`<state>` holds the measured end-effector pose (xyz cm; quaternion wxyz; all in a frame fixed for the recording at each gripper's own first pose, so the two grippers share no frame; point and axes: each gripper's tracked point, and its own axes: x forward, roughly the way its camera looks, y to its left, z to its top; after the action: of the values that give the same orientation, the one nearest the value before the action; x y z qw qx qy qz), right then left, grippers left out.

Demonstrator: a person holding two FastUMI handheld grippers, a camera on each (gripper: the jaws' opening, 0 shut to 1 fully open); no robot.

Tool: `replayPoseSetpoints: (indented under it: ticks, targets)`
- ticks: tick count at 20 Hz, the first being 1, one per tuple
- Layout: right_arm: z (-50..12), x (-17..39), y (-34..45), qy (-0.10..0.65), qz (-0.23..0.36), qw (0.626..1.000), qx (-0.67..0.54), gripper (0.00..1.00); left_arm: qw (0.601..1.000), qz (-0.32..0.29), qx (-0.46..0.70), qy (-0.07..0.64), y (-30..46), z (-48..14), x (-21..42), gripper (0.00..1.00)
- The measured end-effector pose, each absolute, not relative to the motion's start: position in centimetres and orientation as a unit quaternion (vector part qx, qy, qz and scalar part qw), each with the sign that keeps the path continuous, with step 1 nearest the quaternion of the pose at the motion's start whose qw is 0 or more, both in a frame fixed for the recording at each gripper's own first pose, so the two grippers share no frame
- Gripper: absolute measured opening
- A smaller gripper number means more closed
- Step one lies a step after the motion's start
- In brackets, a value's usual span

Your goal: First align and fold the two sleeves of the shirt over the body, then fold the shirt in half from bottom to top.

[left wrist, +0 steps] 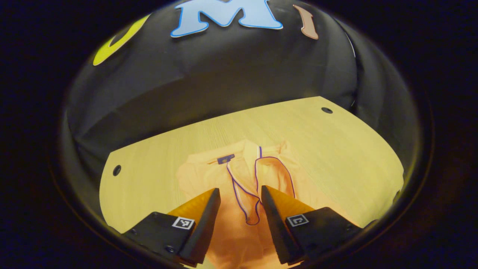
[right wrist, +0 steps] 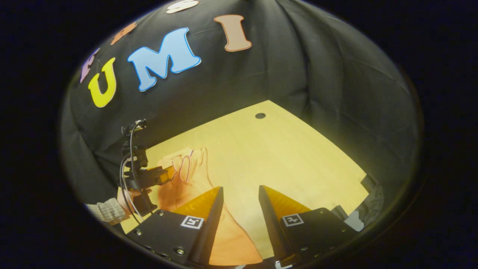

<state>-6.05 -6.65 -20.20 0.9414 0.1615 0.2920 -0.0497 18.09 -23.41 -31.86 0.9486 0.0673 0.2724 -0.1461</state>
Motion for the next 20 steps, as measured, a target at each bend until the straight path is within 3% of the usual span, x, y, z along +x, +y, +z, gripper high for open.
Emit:
replayPoseSetpoints:
  ticks: [9,20]
  targets:
    - [-22.1,-4.3,-3.4,0.309,0.011,0.939,0.152,0.62,0.952,-0.123,0.02,0.279,-19.3,-29.6,12.5,0.79]
    - [-30.7,-8.4,-0.1,0.44,0.091,0.885,0.124,0.62,0.901,-0.107,-0.011,0.42,-14.2,-39.0,-6.3,0.81]
